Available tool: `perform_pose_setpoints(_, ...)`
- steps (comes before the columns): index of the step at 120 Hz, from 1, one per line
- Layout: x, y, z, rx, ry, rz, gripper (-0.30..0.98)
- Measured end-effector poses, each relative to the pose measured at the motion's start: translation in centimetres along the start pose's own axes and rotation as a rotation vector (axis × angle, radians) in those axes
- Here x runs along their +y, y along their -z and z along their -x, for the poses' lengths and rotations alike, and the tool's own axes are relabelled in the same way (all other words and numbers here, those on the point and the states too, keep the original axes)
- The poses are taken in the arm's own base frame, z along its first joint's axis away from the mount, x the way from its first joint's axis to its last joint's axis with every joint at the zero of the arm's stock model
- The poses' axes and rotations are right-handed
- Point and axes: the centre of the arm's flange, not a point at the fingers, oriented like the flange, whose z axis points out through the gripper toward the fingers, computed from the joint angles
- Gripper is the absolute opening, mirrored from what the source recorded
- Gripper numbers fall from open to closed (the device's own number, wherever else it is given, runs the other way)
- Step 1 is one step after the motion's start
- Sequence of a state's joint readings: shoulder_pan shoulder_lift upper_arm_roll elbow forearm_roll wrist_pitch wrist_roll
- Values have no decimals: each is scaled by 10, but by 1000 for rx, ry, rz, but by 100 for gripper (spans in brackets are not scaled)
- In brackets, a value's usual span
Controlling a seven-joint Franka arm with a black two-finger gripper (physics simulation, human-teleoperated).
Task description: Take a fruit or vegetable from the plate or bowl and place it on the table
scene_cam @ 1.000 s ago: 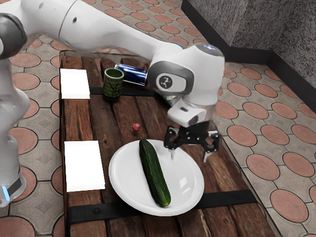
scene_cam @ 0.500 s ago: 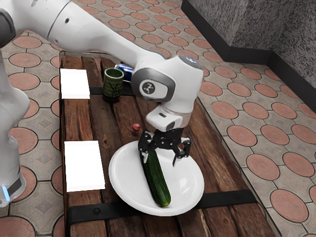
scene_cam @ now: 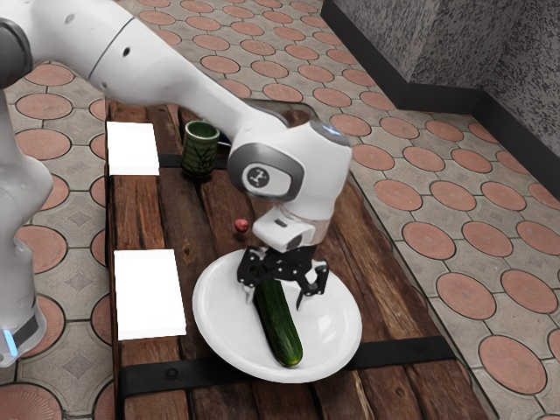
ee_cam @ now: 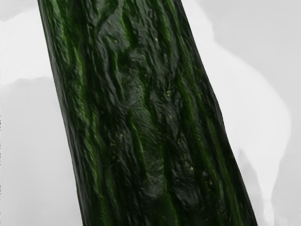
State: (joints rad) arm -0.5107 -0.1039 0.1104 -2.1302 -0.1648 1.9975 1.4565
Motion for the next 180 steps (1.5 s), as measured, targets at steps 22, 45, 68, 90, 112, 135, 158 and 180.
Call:
perform_pose_setpoints(22, -3, 5, 0, 22, 35, -28, 32)
perform_pose_setpoints(45, -10, 36, -6, 26, 35, -103, 22)
perform_pose_setpoints(68, -38, 162, 101, -56, 174, -346, 20)
perform_pose_setpoints(90, -6, 181, 179, -125, 285, -273, 18)
perform_pose_setpoints(112, 66, 179, 177, -119, 291, -91, 17)
perform_pose_setpoints(135, 82, 175, 208, -155, 360, 15, 17)
perform_pose_setpoints(158, 68, 149, 229, -178, 387, 106, 16)
perform_pose_setpoints(180, 57, 116, 228, -183, 369, 144, 16)
